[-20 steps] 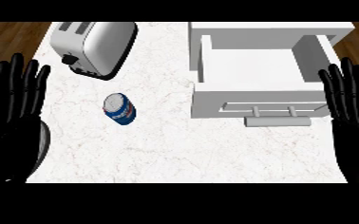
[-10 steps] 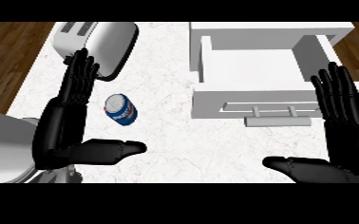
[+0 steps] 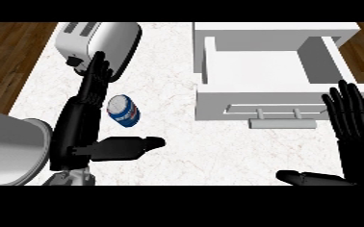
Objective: Pick up the can, place it into the drawer and close the drawer
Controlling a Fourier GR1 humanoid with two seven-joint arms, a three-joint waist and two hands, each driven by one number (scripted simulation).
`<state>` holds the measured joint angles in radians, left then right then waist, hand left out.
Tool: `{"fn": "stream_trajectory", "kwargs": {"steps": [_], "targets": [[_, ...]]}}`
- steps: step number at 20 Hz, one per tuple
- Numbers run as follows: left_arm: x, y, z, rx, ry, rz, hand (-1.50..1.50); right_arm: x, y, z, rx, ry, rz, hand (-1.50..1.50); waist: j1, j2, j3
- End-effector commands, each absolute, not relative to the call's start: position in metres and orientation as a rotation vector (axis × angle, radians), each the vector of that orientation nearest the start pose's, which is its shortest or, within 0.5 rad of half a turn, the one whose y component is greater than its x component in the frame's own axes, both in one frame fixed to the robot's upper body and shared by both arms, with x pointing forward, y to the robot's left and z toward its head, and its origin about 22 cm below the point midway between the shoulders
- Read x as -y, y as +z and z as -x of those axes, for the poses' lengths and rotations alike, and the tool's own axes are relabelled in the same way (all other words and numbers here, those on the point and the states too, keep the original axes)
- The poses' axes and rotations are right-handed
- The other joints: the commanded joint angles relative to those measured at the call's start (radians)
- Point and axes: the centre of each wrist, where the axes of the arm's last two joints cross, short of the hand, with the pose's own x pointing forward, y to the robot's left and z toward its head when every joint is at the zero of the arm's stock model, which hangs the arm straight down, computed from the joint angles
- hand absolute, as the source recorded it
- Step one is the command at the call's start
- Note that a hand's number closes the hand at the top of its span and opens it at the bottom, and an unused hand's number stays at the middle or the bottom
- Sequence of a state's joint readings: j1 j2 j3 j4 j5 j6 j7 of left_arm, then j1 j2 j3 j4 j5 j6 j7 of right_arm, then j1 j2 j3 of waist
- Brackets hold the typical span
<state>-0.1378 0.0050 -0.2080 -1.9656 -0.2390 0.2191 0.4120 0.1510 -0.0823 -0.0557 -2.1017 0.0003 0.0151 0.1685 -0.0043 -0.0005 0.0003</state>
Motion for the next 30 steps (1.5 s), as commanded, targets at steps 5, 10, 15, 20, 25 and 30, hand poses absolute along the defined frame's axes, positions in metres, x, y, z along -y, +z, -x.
{"fn": "stream_trajectory", "kwargs": {"steps": [5, 10, 15, 20, 25, 30], "targets": [[-0.188, 0.136, -0.245, 1.676, 0.010, -0.132, -1.50, 0.279, 0.088, -0.181, 1.789, 0.002, 0.152, -1.50, 0.001, 0.000, 0.000], [-0.203, 0.122, -0.243, 1.651, 0.039, -0.165, -1.50, 0.280, 0.074, -0.178, 1.774, -0.004, 0.160, -1.50, 0.002, 0.000, 0.000], [-0.169, 0.096, -0.251, 1.640, 0.035, -0.172, -1.50, 0.286, 0.074, -0.162, 1.786, 0.003, 0.162, -1.50, -0.002, 0.000, 0.000], [-0.200, 0.071, -0.253, 1.624, 0.035, -0.169, -1.50, 0.293, 0.078, -0.165, 1.813, 0.012, 0.170, -1.50, 0.001, 0.000, 0.000], [-0.181, 0.060, -0.262, 1.630, 0.028, -0.196, -1.50, 0.299, 0.094, -0.148, 1.799, 0.013, 0.168, -1.50, -0.002, 0.000, 0.000], [-0.203, 0.065, -0.281, 1.614, 0.050, -0.185, -1.50, 0.300, 0.078, -0.177, 1.808, 0.013, 0.182, -1.50, 0.002, 0.000, 0.000]]}}
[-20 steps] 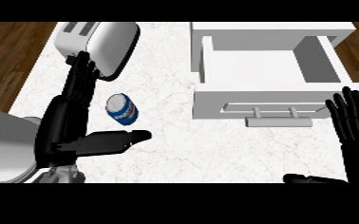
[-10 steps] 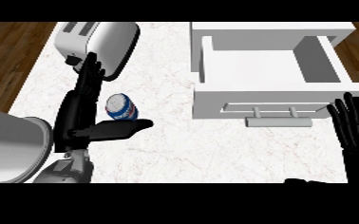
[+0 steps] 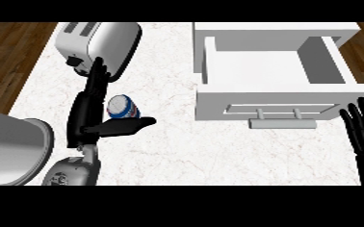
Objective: Pick up the can, place it into the drawer and close the drawer
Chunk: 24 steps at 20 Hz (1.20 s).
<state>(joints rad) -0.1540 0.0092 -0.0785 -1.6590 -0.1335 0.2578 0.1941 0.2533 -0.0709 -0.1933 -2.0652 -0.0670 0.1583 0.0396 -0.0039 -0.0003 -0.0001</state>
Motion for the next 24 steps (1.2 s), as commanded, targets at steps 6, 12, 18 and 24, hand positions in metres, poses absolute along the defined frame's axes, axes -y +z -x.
{"fn": "stream_trajectory", "kwargs": {"steps": [6, 12, 18, 24], "targets": [[-0.212, 0.016, -0.278, 1.594, 0.057, -0.218, -1.50, 0.292, 0.060, -0.161, 1.792, 0.036, 0.151, -1.50, -0.001, 0.000, 0.000], [-0.212, -0.024, -0.258, 1.584, 0.063, -0.257, -1.50, 0.309, 0.076, -0.150, 1.790, 0.019, 0.167, -1.50, -0.002, 0.000, 0.000], [-0.258, -0.026, -0.252, 1.571, 0.058, -0.249, -1.50, 0.296, 0.074, -0.164, 1.779, 0.008, 0.177, -1.50, 0.002, 0.000, 0.000], [-0.231, -0.056, -0.240, 1.541, 0.051, -0.227, -1.50, 0.287, 0.068, -0.164, 1.768, 0.026, 0.174, -1.50, 0.002, 0.000, 0.000]]}}
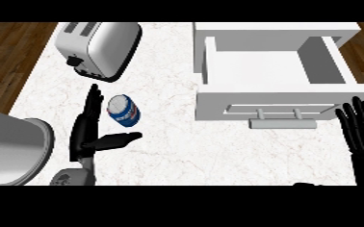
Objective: Pick up the can, place it into the drawer and close the drawer
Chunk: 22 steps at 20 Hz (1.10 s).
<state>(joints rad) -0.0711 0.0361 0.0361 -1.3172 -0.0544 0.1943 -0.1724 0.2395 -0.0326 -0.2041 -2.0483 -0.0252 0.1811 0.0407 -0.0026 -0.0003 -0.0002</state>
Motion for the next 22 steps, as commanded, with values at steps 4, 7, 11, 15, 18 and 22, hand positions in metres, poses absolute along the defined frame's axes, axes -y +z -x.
{"fn": "stream_trajectory", "kwargs": {"steps": [4, 7, 11, 15, 18, 22], "targets": [[-0.255, -0.059, -0.252, 1.541, 0.063, -0.256, -1.50, 0.297, 0.069, -0.158, 1.795, 0.006, 0.199, -1.50, -0.001, 0.000, 0.000], [-0.251, -0.054, -0.243, 1.518, 0.059, -0.222, -1.50, 0.287, 0.067, -0.169, 1.815, 0.003, 0.198, -1.50, 0.002, 0.000, 0.000], [-0.278, -0.069, -0.258, 1.512, 0.076, -0.262, -1.50, 0.305, 0.082, -0.175, 1.806, 0.016, 0.178, -1.50, 0.000, 0.000, 0.000], [-0.253, -0.103, -0.253, 1.484, 0.106, -0.247, -1.50, 0.300, 0.095, -0.156, 1.802, 0.031, 0.164, -1.50, -0.004, 0.001, 0.000], [-0.266, -0.079, -0.260, 1.515, 0.097, -0.246, -1.50, 0.290, 0.074, -0.173, 1.798, 0.025, 0.168, -1.50, 0.000, 0.000, 0.000], [-0.250, -0.089, -0.273, 1.508, 0.082, -0.213, -1.50, 0.291, 0.097, -0.161, 1.803, -0.011, 0.167, -1.50, -0.003, 0.000, 0.000]]}}
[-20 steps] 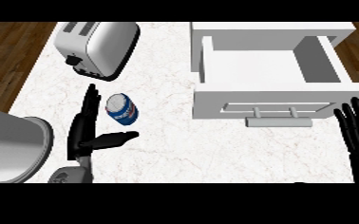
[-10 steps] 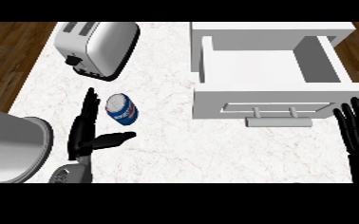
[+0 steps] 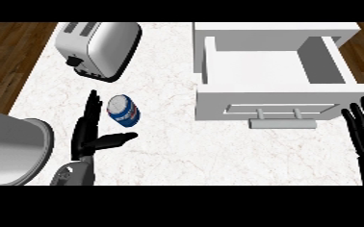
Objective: Pick up the can, place it into the drawer and close the drawer
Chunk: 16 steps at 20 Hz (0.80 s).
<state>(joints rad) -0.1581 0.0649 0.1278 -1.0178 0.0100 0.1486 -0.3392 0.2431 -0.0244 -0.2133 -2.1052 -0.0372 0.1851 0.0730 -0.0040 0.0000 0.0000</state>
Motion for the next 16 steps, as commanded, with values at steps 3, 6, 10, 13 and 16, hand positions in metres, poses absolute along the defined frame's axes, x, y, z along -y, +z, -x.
{"fn": "stream_trajectory", "kwargs": {"steps": [3, 6, 10, 13, 16], "targets": [[-0.249, -0.101, -0.274, 1.502, 0.093, -0.230, -1.50, 0.299, 0.071, -0.169, 1.796, 0.023, 0.182, -1.50, -0.001, 0.000, 0.000], [-0.259, -0.085, -0.294, 1.506, 0.112, -0.244, -1.50, 0.309, 0.092, -0.156, 1.806, 0.021, 0.182, -1.50, -0.003, 0.000, 0.000], [-0.251, -0.086, -0.296, 1.511, 0.104, -0.217, -1.50, 0.296, 0.092, -0.153, 1.817, 0.010, 0.166, -1.50, -0.002, 0.000, 0.000], [-0.267, -0.103, -0.303, 1.511, 0.106, -0.215, -1.50, 0.281, 0.091, -0.152, 1.791, 0.000, 0.180, -1.50, -0.007, 0.002, -0.001], [-0.232, -0.089, -0.306, 1.479, 0.102, -0.210, -1.50, 0.300, 0.085, -0.144, 1.795, -0.005, 0.183, -1.50, -0.002, -0.001, 0.000]]}}
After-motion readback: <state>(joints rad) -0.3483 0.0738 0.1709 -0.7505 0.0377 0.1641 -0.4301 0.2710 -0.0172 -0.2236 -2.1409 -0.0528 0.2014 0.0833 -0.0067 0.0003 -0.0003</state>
